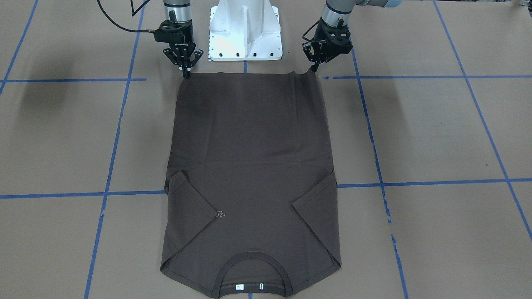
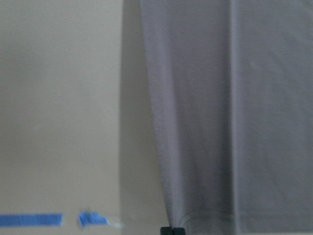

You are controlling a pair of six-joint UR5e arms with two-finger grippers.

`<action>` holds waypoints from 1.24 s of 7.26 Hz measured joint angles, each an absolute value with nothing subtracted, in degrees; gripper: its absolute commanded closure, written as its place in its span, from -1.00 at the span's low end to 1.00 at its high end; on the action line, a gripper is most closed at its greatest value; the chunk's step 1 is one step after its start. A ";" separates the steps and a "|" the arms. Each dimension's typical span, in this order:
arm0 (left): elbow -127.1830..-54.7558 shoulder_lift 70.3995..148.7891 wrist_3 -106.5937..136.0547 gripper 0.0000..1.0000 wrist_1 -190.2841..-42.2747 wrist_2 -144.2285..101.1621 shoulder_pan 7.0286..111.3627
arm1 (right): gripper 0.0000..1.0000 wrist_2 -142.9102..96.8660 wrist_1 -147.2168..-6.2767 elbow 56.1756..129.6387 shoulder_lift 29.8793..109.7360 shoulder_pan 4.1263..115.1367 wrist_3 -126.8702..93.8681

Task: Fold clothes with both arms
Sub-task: 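Lift the hem with both grippers and fold it toward the collar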

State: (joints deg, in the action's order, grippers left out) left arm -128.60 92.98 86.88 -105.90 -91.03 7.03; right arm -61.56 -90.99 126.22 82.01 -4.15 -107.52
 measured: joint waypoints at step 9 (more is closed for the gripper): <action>-146.08 105.08 73.90 1.00 -74.94 -101.05 23.10 | 1.00 -76.78 -119.77 141.50 65.56 12.21 -97.61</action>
